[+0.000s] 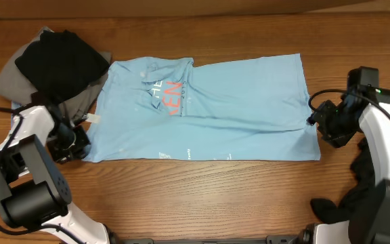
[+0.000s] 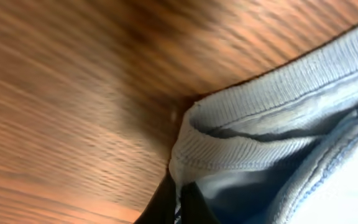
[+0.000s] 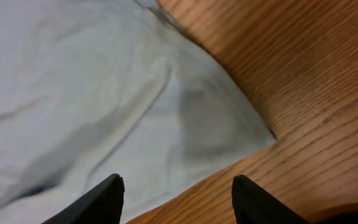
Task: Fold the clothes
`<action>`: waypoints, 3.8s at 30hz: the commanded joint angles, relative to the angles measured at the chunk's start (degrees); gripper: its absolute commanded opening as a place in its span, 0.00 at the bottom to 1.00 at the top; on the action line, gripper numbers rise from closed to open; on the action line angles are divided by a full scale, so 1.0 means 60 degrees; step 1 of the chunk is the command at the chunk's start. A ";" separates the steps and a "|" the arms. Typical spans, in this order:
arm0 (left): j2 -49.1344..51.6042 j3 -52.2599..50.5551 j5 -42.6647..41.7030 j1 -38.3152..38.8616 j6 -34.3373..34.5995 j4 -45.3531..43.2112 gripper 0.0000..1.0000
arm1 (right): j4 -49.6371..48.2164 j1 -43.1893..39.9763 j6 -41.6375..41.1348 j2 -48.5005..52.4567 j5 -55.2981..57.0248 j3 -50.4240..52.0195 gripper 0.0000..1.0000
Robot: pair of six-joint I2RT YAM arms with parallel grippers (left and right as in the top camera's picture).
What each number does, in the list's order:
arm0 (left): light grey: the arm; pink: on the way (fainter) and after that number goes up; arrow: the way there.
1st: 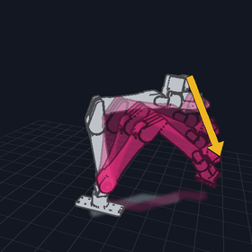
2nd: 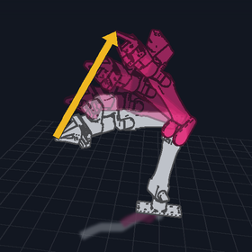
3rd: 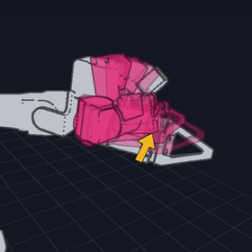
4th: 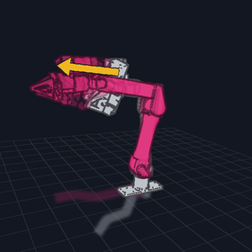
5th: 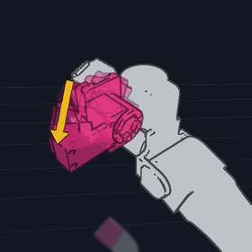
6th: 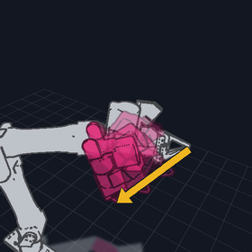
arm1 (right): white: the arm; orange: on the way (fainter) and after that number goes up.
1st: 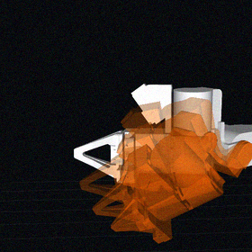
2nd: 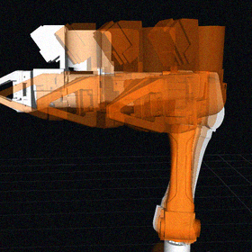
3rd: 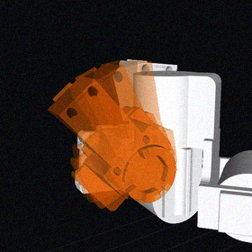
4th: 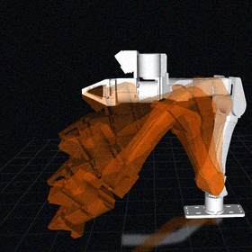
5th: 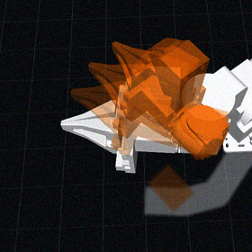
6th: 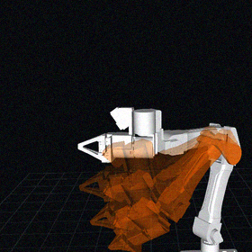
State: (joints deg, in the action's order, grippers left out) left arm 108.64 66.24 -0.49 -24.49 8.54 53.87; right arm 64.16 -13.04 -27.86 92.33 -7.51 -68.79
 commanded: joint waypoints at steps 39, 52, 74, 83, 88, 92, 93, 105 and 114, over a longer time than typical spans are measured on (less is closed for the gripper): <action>0.0120 0.1140 0.0627 -0.0273 0.0120 0.0987 0.04 | 0.0696 -0.1224 0.1104 0.1053 0.1563 0.0091 0.10; 0.0120 0.1151 0.0925 -0.0273 0.0124 0.1657 0.20 | 0.0619 -0.1224 0.1592 0.1020 0.0852 0.0066 0.40; -0.0780 0.3942 -0.4262 0.0914 -0.3322 0.2047 0.32 | -0.6404 -0.0310 0.2197 0.1880 -0.2065 0.0076 0.41; -0.0882 0.4692 -0.4025 0.2433 -0.3752 0.1887 0.52 | -0.7431 0.0098 0.2157 0.3158 -0.0827 0.0076 0.52; -0.0878 0.4692 -0.3770 0.2983 -0.3756 0.1880 0.50 | -0.7530 0.0102 0.2470 0.3792 -0.0495 0.0076 0.51; -0.0878 0.4692 -0.3566 0.3224 -0.3738 0.1880 0.48 | -0.7675 0.0098 0.2619 0.4065 -0.0495 0.0076 0.39; -0.0878 0.4692 -0.3563 0.3264 -0.3708 0.1880 0.48 | -0.7679 0.0098 0.2619 0.4080 -0.0419 0.0076 0.32; -0.0878 0.4692 -0.3563 0.3282 -0.3636 0.1912 0.45 | -0.7322 -0.0885 0.1683 0.4029 0.0546 -0.0153 0.05; -0.0878 0.4692 -0.3563 0.3457 -0.3636 0.1690 0.47 | -0.7686 -0.0933 0.2871 0.3344 -0.1177 -0.0499 0.56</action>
State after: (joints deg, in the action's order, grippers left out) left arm 104.53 93.49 -22.06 -4.71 -12.47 64.45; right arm 19.18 -19.25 -13.58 114.50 -9.06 -69.78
